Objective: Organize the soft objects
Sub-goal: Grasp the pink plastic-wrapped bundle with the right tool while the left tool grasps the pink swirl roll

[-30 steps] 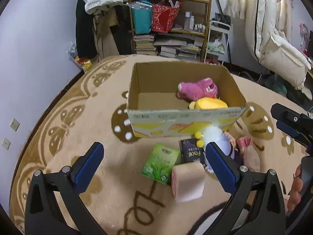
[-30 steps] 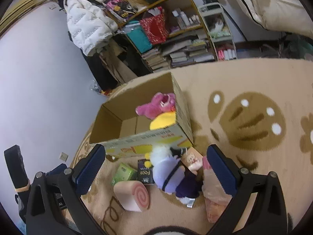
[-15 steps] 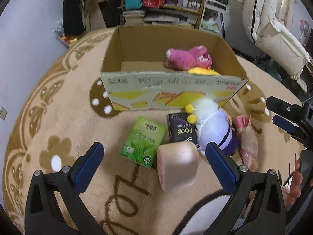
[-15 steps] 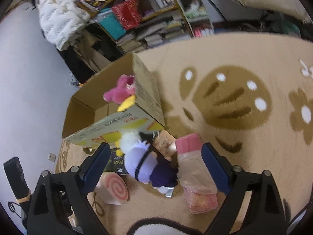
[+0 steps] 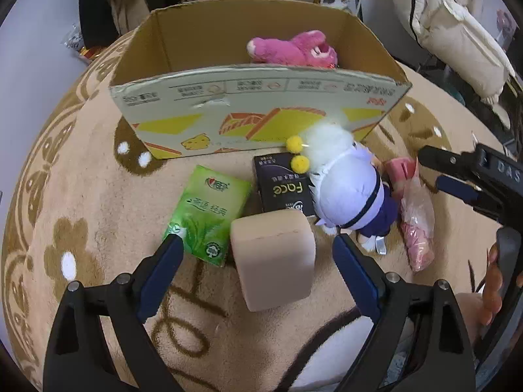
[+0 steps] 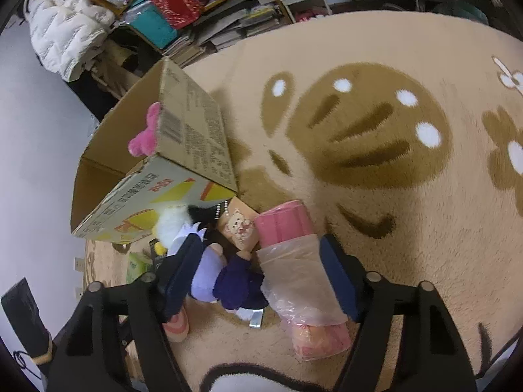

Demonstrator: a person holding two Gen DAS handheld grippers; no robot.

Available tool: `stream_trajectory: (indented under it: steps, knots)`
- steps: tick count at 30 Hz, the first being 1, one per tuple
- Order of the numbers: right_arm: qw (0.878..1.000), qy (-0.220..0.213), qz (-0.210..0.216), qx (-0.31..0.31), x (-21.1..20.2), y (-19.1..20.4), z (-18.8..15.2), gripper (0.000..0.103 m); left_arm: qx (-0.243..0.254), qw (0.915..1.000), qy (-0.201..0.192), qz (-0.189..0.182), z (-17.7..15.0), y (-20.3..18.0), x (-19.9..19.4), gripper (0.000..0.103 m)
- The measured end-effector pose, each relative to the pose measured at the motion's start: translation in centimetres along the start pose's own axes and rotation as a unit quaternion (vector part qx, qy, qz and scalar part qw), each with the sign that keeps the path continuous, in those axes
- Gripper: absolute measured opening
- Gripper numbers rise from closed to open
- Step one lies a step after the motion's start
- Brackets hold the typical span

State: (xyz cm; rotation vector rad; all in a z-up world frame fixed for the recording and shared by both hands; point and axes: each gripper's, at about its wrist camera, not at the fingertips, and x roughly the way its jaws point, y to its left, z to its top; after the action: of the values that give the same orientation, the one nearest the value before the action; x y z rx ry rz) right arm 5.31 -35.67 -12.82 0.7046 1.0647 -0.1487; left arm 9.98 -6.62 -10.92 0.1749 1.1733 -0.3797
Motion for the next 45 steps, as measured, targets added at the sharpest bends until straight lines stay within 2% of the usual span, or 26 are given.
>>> stream_trajectory:
  steps: [4,5,9,12,16,22,27,36,45]
  knots:
    - [1.000,0.018,0.007,0.010,1.0,-0.4,0.1,0.075,0.013,0.9999,0.005,0.003,-0.1,-0.6,0.3,0.080]
    - [1.000,0.023,0.009,0.011,1.2,-0.5,0.1,0.074,0.013,0.9999,0.008,0.001,-0.2,-0.7,0.5,0.074]
    - [0.999,0.044,0.010,0.009,2.4,-0.4,0.3,0.069,-0.005,0.9997,0.021,-0.013,-0.3,-0.4,1.2,0.060]
    - [0.999,0.048,0.003,0.013,2.9,-0.4,0.6,0.067,-0.020,0.9990,0.034,-0.023,-0.4,-0.2,2.0,0.054]
    - [0.998,0.054,-0.008,0.015,3.2,-0.5,0.7,0.067,-0.030,0.9982,0.042,-0.031,-0.6,-0.1,2.5,0.053]
    - [0.996,0.082,-0.024,0.030,4.8,-0.8,0.9,0.066,-0.021,0.9989,0.038,-0.018,-0.7,-0.5,2.6,0.053]
    - [0.995,0.089,-0.037,0.028,5.6,-0.8,0.9,0.065,-0.012,0.9994,0.031,-0.010,-0.7,-0.9,2.8,0.047]
    - [0.993,0.092,-0.072,0.012,6.6,0.2,0.4,0.061,-0.010,0.9997,0.023,-0.007,-0.6,-1.1,2.8,0.046]
    - [0.994,0.085,-0.053,0.031,6.3,-0.5,0.2,0.059,0.003,0.9998,0.018,0.004,-0.7,-1.8,2.9,0.047]
